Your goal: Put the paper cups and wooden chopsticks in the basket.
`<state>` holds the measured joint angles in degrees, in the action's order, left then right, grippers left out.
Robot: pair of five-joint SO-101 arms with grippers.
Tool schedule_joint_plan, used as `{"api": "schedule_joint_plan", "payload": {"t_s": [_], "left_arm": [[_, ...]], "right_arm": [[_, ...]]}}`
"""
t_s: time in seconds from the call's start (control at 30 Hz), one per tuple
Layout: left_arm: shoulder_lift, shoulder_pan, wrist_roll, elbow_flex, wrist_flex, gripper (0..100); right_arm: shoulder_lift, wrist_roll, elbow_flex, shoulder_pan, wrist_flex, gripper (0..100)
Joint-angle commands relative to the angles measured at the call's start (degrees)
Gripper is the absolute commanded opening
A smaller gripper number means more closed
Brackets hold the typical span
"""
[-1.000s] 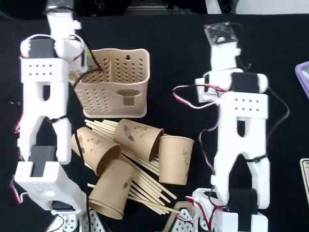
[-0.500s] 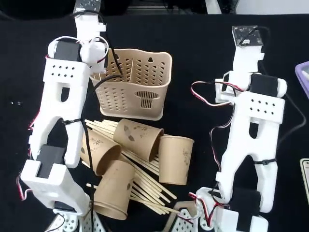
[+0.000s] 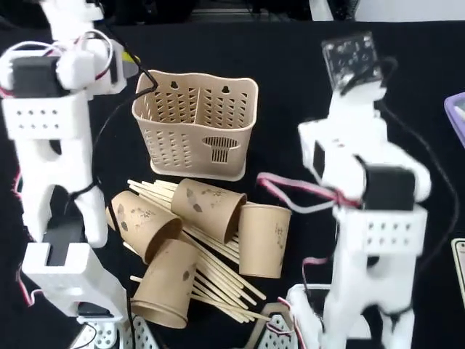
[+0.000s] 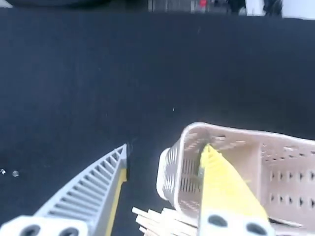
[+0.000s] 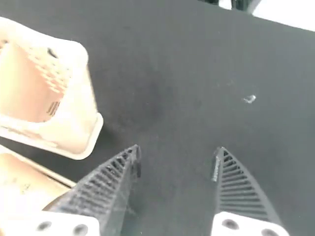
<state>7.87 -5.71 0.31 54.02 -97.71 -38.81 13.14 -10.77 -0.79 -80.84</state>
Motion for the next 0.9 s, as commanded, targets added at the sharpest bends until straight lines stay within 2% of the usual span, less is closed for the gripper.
{"api": "schedule_joint_plan", "payload": {"t_s": [0.0,0.1,0.2,0.37,0.47,0.67,0.87], "left_arm": [[-2.4,-3.6,0.0,9.9,-3.2,23],[-3.8,-8.4,0.0,8.1,-3.2,23],[-6.3,-13.6,-0.1,-0.3,-3.2,23],[-14.9,-21.9,-10.6,-20.5,-3.0,23],[-18.5,-25.8,-14.5,-34.2,-1.7,23],[-22.8,-31.2,-15.3,-63.8,13.5,23],[-27.6,-32.0,-15.2,-84.4,27.5,23]], "right_arm": [[-6.6,4.1,-3.2,3.2,-1.2,24.7],[-11.6,7.8,-9.9,6.6,-2.3,24.7],[-16.4,12.7,-18.8,9.9,-1.8,24.7],[-22.8,21.1,-36.0,10.4,1.8,24.7],[-24.5,25.4,-43.1,10.5,4.1,24.7],[-22.1,33.5,-43.8,10.6,1.3,24.6],[-13.6,37.4,-36.3,10.7,-5.1,24.7]]}}
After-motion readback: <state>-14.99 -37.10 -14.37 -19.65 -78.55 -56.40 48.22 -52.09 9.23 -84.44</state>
